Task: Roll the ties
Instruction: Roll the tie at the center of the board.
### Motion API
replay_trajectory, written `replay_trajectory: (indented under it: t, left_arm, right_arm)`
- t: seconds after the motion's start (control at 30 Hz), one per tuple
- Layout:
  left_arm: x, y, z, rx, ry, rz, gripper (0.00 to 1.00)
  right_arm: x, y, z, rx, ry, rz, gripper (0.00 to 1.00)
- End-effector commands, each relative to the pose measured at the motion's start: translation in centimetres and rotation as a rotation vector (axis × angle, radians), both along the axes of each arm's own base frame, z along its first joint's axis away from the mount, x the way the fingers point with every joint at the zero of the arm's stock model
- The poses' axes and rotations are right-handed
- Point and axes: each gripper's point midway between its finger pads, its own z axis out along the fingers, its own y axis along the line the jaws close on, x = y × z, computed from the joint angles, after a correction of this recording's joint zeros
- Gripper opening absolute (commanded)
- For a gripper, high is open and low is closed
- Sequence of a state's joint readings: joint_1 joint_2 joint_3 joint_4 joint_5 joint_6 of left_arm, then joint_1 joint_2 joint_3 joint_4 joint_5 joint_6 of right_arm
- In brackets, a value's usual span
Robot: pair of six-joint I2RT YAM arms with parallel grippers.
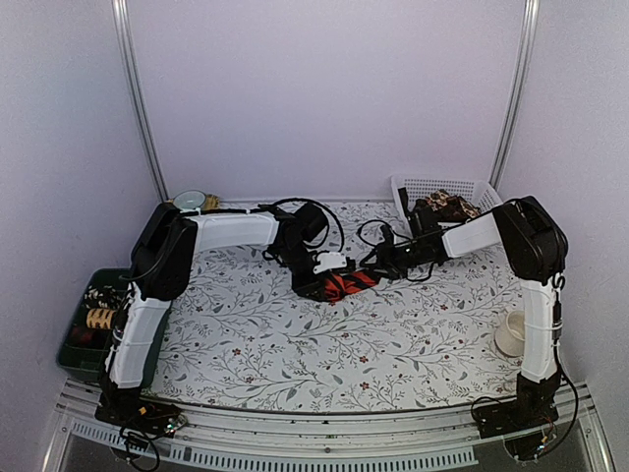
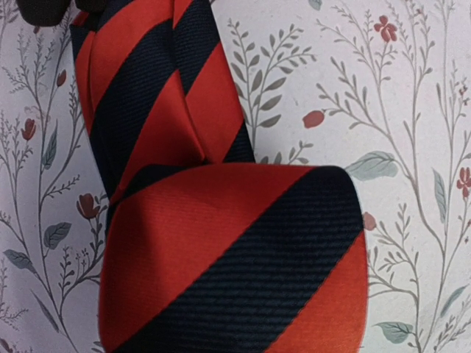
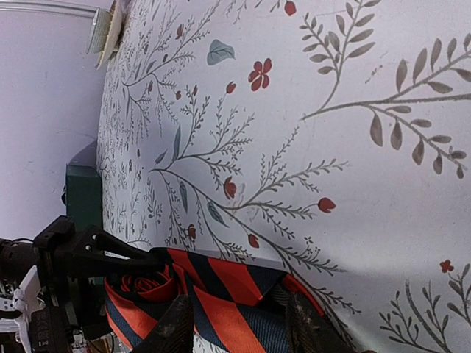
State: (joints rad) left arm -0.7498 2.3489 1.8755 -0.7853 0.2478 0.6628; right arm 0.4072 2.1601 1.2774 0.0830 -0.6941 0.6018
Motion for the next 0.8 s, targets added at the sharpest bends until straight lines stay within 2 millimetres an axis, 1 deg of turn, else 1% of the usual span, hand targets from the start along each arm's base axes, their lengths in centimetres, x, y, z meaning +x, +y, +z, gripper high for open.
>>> replay_trajectory:
  t: [0.0, 0.1, 0.23, 0.3, 0.33, 0.43, 0.5, 0.57, 0.63, 0.67, 0.77]
  left_arm:
    - [-0.5, 0.1, 2.0, -0.001, -0.012, -0.013, 0.44]
    - [-0.9, 0.4, 2.2, 0.010, -0.003, 0.001, 0.43]
    - [-2.4, 0.6, 2.2, 0.021, 0.013, 0.003, 0.43]
    - [-3.8, 0.5, 2.2, 0.023, 0.026, -0.015, 0.43]
    - [-4.6, 0.3, 2.4, 0.020, 0.030, -0.031, 0.43]
    - [-7.1, -0.5, 2.4, 0.019, 0.038, -0.078, 0.43]
    - [-8.5, -1.0, 2.0, 0.030, 0.041, -0.097, 0.43]
    - [-9.7, -1.3, 1.7, 0.042, 0.041, -0.108, 0.43]
    - [-10.4, -1.6, 1.5, 0.047, 0.029, -0.113, 0.43]
    - [-10.7, -1.6, 1.4, 0.047, 0.024, -0.115, 0.43]
    - [-10.7, -1.9, 1.5, 0.051, -0.006, -0.103, 0.41]
  right_arm:
    - [-2.9, -1.6, -4.4, -0.127, 0.117, -0.016, 0.43]
    - [-4.6, -2.3, -4.4, -0.165, 0.125, -0.033, 0.43]
    - [-7.2, -3.3, -4.2, -0.210, 0.123, -0.051, 0.42]
    - [-8.5, -3.8, -3.9, -0.222, 0.118, -0.063, 0.41]
    - [-9.1, -3.9, -3.4, -0.224, 0.110, -0.070, 0.41]
    - [-11.0, -4.7, -3.1, -0.244, 0.107, -0.092, 0.40]
    - [-12.6, -4.6, -2.4, -0.249, 0.089, -0.094, 0.40]
    - [-14.2, -4.7, -2.5, -0.261, 0.092, -0.099, 0.40]
    - [-15.5, -5.0, -2.7, -0.266, 0.093, -0.114, 0.40]
    - [-16.4, -5.4, -3.1, -0.272, 0.109, -0.125, 0.40]
    - [-17.7, -5.9, -3.8, -0.281, 0.125, -0.143, 0.40]
